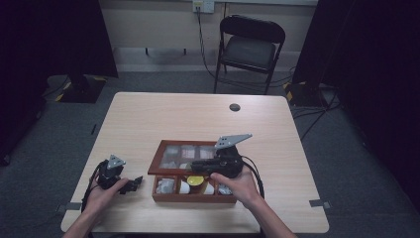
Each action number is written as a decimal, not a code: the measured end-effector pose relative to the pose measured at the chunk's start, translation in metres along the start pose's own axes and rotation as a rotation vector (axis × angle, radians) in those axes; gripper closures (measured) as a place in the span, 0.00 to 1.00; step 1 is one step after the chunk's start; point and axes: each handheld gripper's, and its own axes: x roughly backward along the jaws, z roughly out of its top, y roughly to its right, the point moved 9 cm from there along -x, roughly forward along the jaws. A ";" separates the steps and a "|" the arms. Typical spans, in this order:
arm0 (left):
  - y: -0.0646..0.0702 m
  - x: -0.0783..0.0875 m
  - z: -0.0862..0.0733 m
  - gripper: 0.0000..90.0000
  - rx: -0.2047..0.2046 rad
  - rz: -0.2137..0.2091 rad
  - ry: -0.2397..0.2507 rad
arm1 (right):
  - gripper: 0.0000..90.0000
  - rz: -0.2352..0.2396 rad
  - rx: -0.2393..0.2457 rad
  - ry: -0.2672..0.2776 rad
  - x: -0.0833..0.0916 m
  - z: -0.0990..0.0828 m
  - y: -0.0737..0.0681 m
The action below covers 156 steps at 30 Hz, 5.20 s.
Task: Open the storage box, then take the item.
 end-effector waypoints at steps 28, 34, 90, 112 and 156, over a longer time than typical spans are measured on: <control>0.000 0.000 0.000 0.00 -0.003 0.003 -0.003 | 0.91 0.007 -0.014 -0.018 0.007 0.026 0.008; 0.000 0.000 0.000 0.00 -0.003 0.003 -0.002 | 0.91 0.008 -0.018 -0.022 0.008 0.032 0.010; -0.001 0.000 0.001 0.02 -0.010 -0.003 -0.001 | 0.91 0.005 -0.048 -0.053 0.015 0.067 0.028; 0.025 0.031 0.022 0.24 -0.025 -0.143 0.047 | 0.91 -0.010 -0.044 -0.051 0.016 0.067 0.027; 0.140 0.047 0.076 0.38 -0.161 -0.504 0.177 | 0.91 -0.023 -0.045 -0.046 0.016 0.070 0.028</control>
